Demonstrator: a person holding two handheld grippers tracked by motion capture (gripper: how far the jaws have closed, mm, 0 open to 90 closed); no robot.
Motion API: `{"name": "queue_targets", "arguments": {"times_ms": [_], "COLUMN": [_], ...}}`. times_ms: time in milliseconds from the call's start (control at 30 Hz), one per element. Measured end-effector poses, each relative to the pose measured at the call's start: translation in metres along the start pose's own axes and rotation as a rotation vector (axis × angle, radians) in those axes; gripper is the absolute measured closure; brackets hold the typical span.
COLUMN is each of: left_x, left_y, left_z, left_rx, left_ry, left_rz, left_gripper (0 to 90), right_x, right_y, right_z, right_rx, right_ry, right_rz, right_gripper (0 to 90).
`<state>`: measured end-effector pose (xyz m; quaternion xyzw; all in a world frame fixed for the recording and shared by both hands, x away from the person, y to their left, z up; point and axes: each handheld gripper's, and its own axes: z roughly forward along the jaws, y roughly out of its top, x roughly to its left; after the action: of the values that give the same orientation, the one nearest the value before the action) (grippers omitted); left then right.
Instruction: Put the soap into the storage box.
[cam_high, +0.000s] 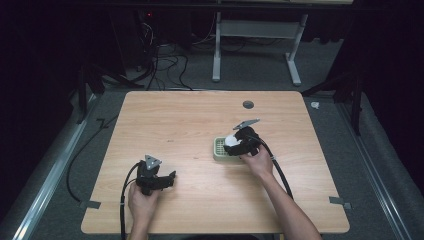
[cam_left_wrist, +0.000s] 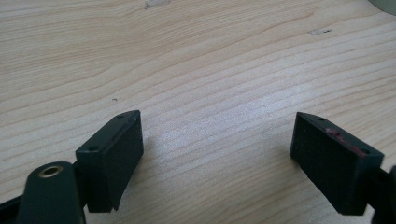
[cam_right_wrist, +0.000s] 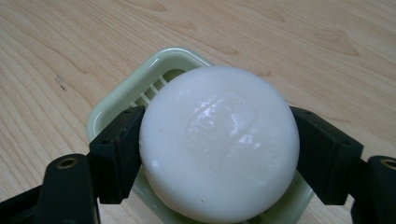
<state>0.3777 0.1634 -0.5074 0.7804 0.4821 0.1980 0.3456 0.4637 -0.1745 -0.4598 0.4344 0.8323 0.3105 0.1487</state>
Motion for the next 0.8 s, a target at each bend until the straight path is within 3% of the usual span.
{"name": "queue_targets", "arguments": {"times_ms": [800], "left_x": [-0.0001], "left_y": [0.0], "left_z": [0.0], "left_rx": [0.0], "left_ry": [0.0], "left_rz": [0.0], "left_gripper": [17.6], "right_x": [-0.0013], "right_y": [-0.0025], "right_z": [0.0097], "right_rx": [0.031], "right_ry": [0.002], "right_rz": [0.003], "right_gripper": [24.6]}}
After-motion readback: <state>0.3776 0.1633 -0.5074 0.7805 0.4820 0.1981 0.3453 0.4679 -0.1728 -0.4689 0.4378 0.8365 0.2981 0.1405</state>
